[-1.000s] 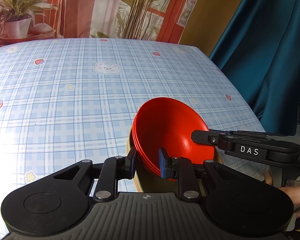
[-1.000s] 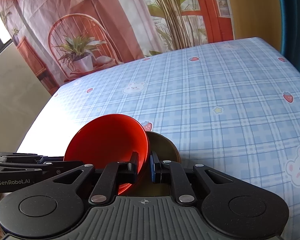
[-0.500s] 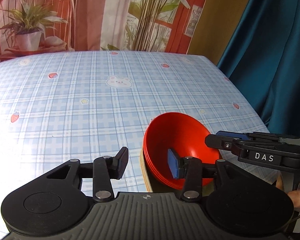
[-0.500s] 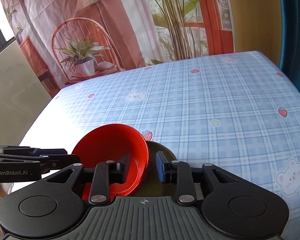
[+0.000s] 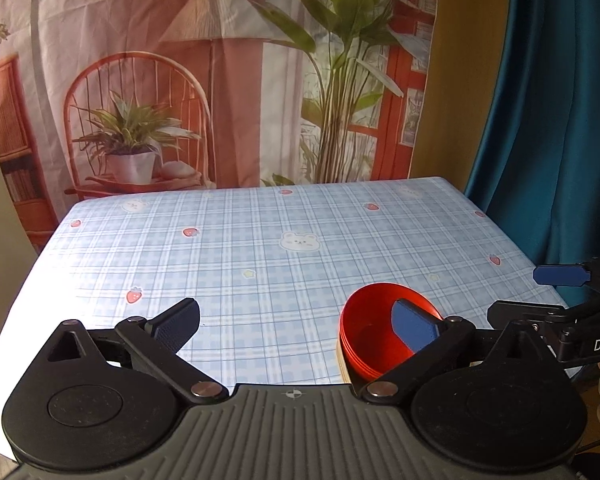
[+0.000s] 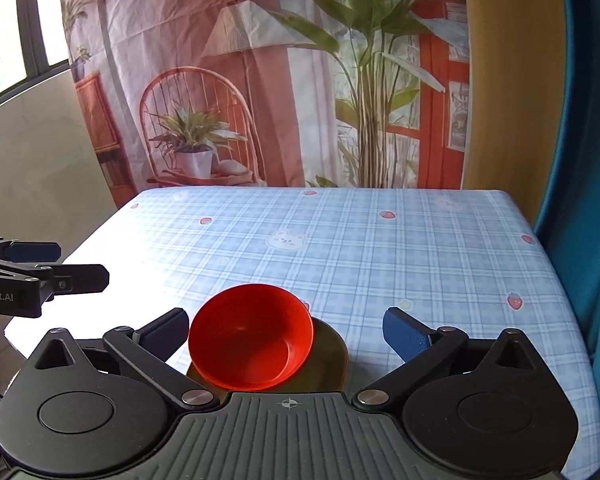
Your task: Organize plates and bowls
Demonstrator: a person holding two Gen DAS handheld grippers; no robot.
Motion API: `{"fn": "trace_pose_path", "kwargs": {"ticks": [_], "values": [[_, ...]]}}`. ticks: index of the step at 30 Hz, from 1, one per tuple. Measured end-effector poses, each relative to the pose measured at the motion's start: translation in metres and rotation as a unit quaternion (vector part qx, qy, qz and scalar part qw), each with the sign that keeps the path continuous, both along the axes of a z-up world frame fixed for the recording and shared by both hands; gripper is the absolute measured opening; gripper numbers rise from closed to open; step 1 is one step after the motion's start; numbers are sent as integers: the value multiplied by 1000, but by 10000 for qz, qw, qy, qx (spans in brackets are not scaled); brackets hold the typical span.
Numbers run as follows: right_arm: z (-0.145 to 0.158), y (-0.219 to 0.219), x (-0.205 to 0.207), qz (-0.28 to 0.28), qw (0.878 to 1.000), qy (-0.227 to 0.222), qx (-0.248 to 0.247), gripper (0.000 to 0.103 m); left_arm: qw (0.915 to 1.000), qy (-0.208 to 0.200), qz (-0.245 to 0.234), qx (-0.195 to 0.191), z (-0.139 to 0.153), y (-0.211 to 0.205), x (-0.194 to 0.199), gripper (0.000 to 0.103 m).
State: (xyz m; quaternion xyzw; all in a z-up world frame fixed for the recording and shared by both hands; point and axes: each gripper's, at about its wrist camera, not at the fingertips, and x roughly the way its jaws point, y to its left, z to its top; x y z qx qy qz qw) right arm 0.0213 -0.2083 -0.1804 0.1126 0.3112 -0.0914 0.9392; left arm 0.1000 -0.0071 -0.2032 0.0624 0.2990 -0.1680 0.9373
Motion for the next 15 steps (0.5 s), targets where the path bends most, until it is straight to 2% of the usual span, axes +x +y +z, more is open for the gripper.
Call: {"fn": "trace_pose_path", "kwargs": {"ticks": [6, 11, 15], "values": [[18, 13, -17, -164, 9997, -178, 25, 103, 9988, -340, 226, 257, 14, 0, -15, 103], [35, 28, -31, -400, 9988, -161, -219, 103, 9956, -695, 406, 477, 31, 2, -39, 103], [43, 37, -44, -418, 9986, -263, -170, 103, 9961, -727, 346, 357, 40, 8, -57, 103]]}}
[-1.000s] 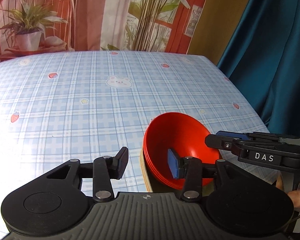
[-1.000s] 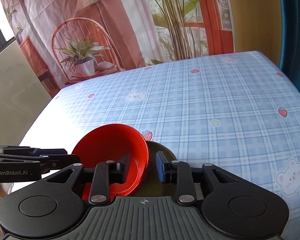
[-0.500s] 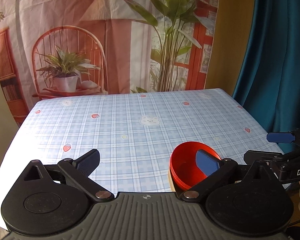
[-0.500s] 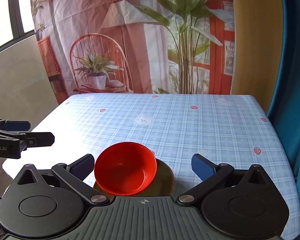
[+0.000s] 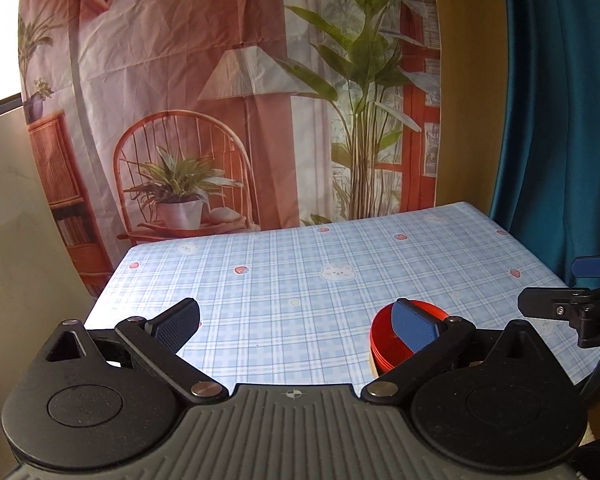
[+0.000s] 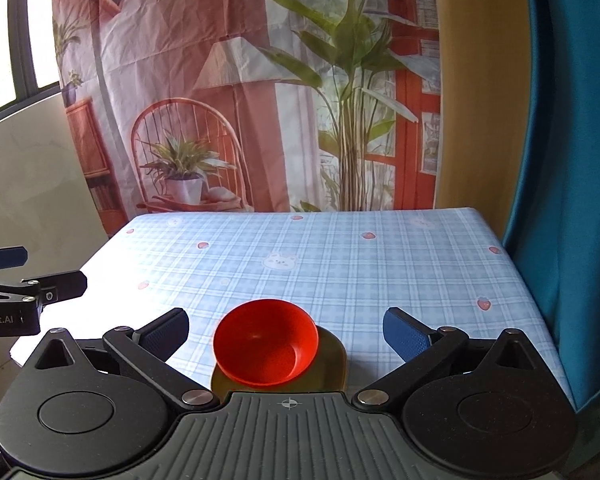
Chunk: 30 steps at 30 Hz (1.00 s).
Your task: Organize plates and bowls
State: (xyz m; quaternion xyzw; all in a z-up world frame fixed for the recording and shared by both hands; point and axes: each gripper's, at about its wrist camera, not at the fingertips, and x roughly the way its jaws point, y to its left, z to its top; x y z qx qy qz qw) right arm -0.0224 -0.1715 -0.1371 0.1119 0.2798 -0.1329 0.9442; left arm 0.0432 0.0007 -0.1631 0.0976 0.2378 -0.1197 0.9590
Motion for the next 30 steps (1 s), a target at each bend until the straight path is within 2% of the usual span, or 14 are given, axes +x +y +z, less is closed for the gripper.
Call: {"fn": "trace_pose_path", "kwargs": {"ticks": [6, 11, 16, 30], "values": [[9, 10, -12, 29, 9999, -125, 16, 103, 9997, -133, 84, -203, 10, 10, -23, 103], [9, 13, -16, 8, 9999, -154, 52, 103, 9989, -322, 302, -158, 11, 10, -35, 103], [10, 12, -19, -56, 9998, -201, 36, 103, 9987, -371, 294, -190, 10, 8, -37, 103], [12, 21, -17, -55, 9996, -145, -230, 103, 9988, -256, 382, -144, 6, 12, -37, 103]]}}
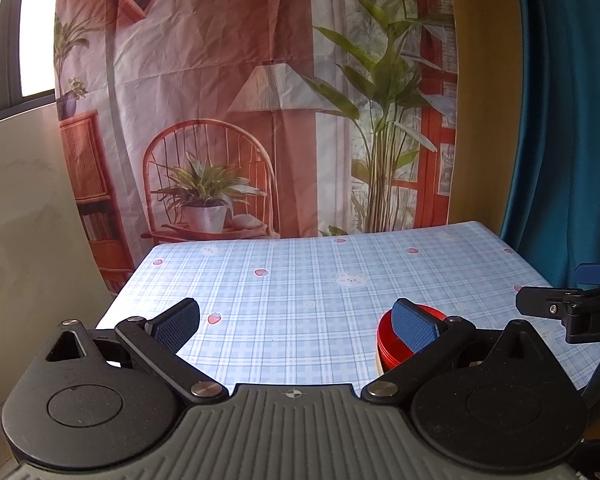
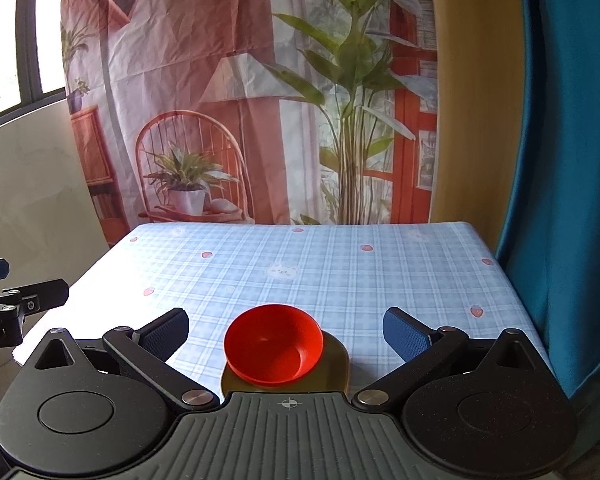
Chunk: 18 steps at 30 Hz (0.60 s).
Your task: Organize plates and bowls
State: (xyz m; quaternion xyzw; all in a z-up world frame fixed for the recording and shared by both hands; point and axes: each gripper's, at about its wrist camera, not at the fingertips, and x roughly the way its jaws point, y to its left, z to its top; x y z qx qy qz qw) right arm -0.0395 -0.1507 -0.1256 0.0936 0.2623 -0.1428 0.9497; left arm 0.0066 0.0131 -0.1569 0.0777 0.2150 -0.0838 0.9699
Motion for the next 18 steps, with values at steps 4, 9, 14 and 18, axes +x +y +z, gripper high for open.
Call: {"fn": "trace_pose_path", "kwargs": {"ticks": [4, 9, 14, 18], "values": [[0, 0, 0, -10, 10000, 10, -46, 103, 10000, 34, 20, 29, 0, 0, 0, 103], [0, 1, 0, -41, 10000, 50, -33, 103, 10000, 60, 5, 62, -1, -1, 1, 103], [0, 2, 1, -39, 9999, 77, -103, 103, 9999, 110, -1, 46, -2, 1, 2, 103], [0, 2, 1, -71, 9998, 98, -135, 103, 9999, 129, -19, 60, -1, 0, 3, 103]]}}
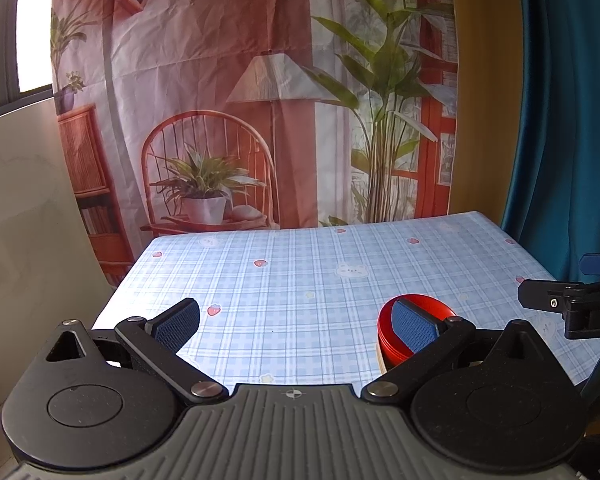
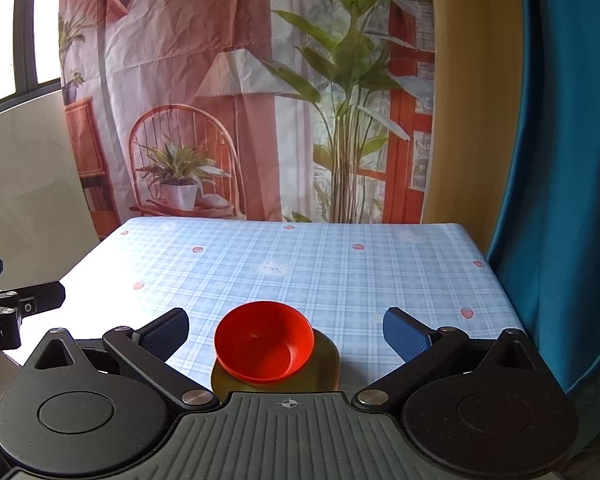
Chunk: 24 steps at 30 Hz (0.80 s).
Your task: Organize plates and bowls
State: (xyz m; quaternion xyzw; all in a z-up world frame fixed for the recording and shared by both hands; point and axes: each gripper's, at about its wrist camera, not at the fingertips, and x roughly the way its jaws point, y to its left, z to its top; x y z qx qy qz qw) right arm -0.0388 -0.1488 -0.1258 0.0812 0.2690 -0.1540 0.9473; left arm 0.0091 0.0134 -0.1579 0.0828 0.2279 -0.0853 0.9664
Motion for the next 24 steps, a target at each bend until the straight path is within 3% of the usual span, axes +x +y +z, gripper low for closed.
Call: {"fn": "trace_pose_path", "kwargs": {"ticks": [24], "values": [[-1, -3, 2, -7, 10000, 50, 0, 103, 9998, 140, -19, -112, -5, 2, 2, 103]]}}
